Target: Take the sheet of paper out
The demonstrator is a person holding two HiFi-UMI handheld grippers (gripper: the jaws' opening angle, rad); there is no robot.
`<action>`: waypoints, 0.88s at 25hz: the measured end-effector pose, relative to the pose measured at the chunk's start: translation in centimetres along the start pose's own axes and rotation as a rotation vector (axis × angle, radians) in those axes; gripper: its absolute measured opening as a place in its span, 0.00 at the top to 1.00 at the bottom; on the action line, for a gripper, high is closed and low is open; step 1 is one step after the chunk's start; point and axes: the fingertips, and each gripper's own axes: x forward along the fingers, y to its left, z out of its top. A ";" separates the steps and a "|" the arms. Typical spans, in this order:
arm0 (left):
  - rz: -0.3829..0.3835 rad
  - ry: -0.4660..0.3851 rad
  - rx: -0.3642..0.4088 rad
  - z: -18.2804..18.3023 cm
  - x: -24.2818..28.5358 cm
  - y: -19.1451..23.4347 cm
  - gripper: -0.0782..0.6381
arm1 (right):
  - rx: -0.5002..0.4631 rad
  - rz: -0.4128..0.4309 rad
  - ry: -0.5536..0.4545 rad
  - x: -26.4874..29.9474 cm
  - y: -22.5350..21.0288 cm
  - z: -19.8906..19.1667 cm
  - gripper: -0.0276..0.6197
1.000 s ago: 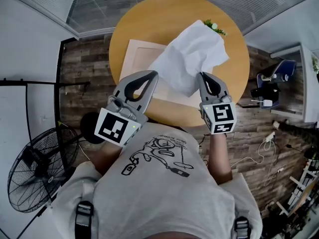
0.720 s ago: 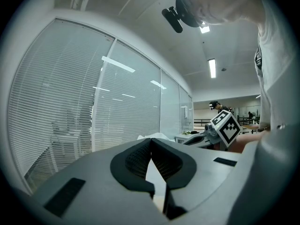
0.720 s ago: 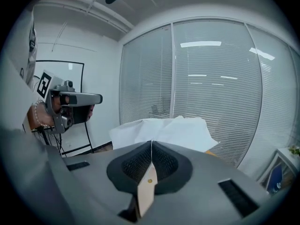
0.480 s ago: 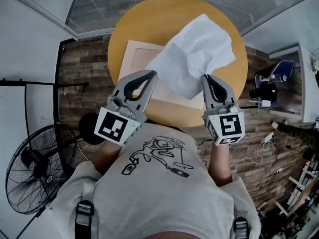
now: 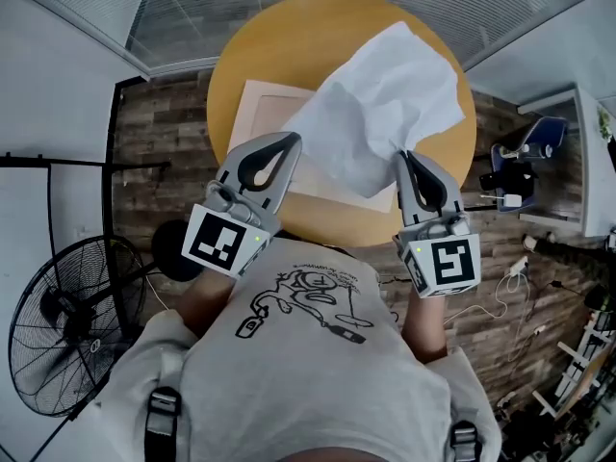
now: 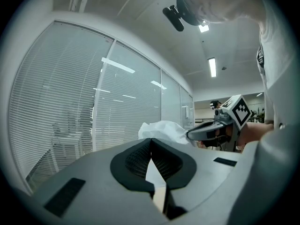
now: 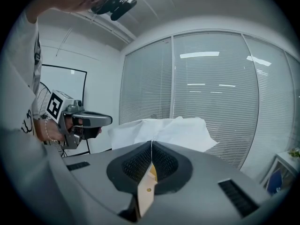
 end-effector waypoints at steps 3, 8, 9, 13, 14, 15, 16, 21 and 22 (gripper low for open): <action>-0.002 -0.012 -0.003 0.3 0.4 0.0 0.86 | -0.009 -0.007 -0.010 -0.5 -0.2 0.9 0.94; -0.002 -0.019 -0.003 0.8 0.9 -0.2 0.86 | -0.018 -0.011 -0.035 -1.4 -0.8 2.3 0.94; -0.002 -0.029 -0.005 0.9 1.0 -0.2 0.86 | -0.019 -0.012 -0.039 -1.6 -0.8 2.4 0.94; 0.000 -0.003 0.004 0.3 0.7 -0.3 0.86 | -0.026 -0.015 -0.049 -2.2 -0.6 2.7 0.94; 0.001 0.013 0.009 0.0 0.6 -0.3 0.86 | -0.028 -0.016 -0.052 -2.2 -0.5 2.7 0.94; 0.002 0.020 0.011 -0.1 0.5 -0.2 0.86 | -0.030 -0.016 -0.054 -2.3 -0.4 2.7 0.94; 0.003 0.021 0.011 -0.2 0.5 -0.2 0.86 | -0.031 -0.016 -0.056 -2.3 -0.4 2.7 0.94; 0.004 0.019 0.010 -0.1 0.7 -0.1 0.86 | -0.034 -0.016 -0.054 -2.2 -0.5 2.8 0.95; 0.005 0.021 0.010 0.0 0.7 -0.1 0.86 | -0.033 -0.016 -0.052 -2.1 -0.6 2.8 0.94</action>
